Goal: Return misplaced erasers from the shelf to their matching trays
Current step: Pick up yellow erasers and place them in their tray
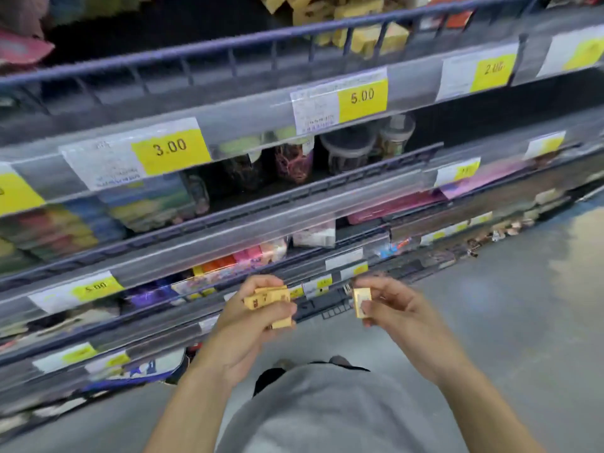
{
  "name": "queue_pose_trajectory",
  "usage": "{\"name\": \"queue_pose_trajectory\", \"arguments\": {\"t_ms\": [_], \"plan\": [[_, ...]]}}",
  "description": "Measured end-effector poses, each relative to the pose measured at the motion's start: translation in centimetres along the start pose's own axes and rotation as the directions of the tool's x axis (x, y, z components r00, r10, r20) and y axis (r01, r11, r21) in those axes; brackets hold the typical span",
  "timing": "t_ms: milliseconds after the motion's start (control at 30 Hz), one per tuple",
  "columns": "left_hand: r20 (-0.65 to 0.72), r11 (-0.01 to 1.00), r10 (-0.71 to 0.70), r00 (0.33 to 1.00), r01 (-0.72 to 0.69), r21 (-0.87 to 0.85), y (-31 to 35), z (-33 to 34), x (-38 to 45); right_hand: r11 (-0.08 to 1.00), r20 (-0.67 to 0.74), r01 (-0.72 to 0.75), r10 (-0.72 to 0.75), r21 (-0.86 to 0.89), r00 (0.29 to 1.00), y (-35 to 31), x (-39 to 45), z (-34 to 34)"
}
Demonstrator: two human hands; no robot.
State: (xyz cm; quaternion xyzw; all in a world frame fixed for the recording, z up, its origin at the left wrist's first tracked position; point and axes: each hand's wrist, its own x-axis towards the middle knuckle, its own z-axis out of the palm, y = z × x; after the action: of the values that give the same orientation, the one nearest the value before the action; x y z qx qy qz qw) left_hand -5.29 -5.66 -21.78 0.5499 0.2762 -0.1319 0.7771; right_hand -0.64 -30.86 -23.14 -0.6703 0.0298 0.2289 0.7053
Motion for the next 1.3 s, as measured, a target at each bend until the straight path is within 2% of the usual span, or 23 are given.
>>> {"name": "queue_pose_trajectory", "arguments": {"t_ms": [133,233,433,567,800,967,1167,1300], "plan": [[-0.109,0.989,-0.141,0.984,0.135,-0.065,-6.1,-1.4,-0.5,0.980,-0.086,-0.191,0.186,-0.062,0.979,5.2,-1.3,-2.7],[-0.175,0.974,-0.203,0.963,0.179,-0.141,-9.2,-1.8,-1.7,0.953,-0.094,-0.287,0.278,-0.096,0.956,7.9,-2.3,-4.7],[-0.317,0.946,-0.232,0.920,0.138,-0.293,-13.1,-0.7,-5.1,0.903,-0.017,-0.375,0.380,-0.209,0.925,9.9,-3.1,-7.3],[-0.406,0.923,-0.212,0.889,0.046,-0.381,-15.1,-0.4,-8.9,0.871,0.094,-0.374,0.422,-0.319,0.902,10.1,-2.8,-6.3],[-0.580,0.865,-0.206,0.788,-0.131,-0.484,-18.9,-2.4,-16.9,0.857,0.403,-0.229,0.433,-0.462,0.807,8.7,-2.4,2.3],[-0.674,0.805,-0.240,0.698,-0.246,-0.541,-22.4,-5.6,-22.6,0.874,0.592,-0.134,0.422,-0.468,0.687,8.7,-3.8,11.4],[-0.737,0.723,-0.264,0.622,-0.378,-0.578,-25.9,-11.9,-28.6,0.863,0.682,-0.055,0.434,-0.502,0.589,10.8,-7.3,22.1],[-0.749,0.682,-0.281,0.599,-0.425,-0.596,-26.9,-17.2,-32.0,0.836,0.667,-0.044,0.467,-0.547,0.580,12.9,-9.7,27.3]]}}
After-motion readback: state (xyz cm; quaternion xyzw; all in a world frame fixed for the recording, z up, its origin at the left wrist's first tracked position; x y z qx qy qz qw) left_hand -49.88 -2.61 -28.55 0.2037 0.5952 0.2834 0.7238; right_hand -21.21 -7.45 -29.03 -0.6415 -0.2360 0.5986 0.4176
